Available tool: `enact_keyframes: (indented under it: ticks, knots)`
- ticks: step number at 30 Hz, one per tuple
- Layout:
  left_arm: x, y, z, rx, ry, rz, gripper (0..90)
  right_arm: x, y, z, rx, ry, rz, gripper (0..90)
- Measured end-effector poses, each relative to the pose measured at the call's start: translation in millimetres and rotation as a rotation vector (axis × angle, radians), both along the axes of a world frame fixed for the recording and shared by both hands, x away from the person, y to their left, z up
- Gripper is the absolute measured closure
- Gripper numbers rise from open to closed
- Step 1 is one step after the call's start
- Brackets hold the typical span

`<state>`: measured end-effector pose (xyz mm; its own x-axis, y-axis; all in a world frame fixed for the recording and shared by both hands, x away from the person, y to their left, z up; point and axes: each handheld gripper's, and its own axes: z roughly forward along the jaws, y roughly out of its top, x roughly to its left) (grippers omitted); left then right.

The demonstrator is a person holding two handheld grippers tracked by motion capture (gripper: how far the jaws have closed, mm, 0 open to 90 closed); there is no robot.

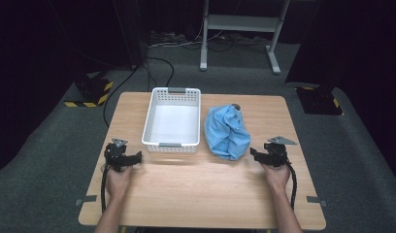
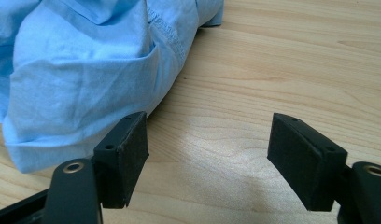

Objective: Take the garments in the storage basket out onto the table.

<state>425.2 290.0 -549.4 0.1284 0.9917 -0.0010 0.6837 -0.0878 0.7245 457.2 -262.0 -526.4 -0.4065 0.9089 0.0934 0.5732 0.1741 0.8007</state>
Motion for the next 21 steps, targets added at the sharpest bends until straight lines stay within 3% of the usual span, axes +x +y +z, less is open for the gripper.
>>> enact_keyframes:
  ticks: [21]
  knots:
    - [0.0, 0.0, 0.0, 0.000, 0.000, 0.000, 8.6, 10.8, 4.3, -18.3, -0.058, 0.035, -0.022, 27.1]
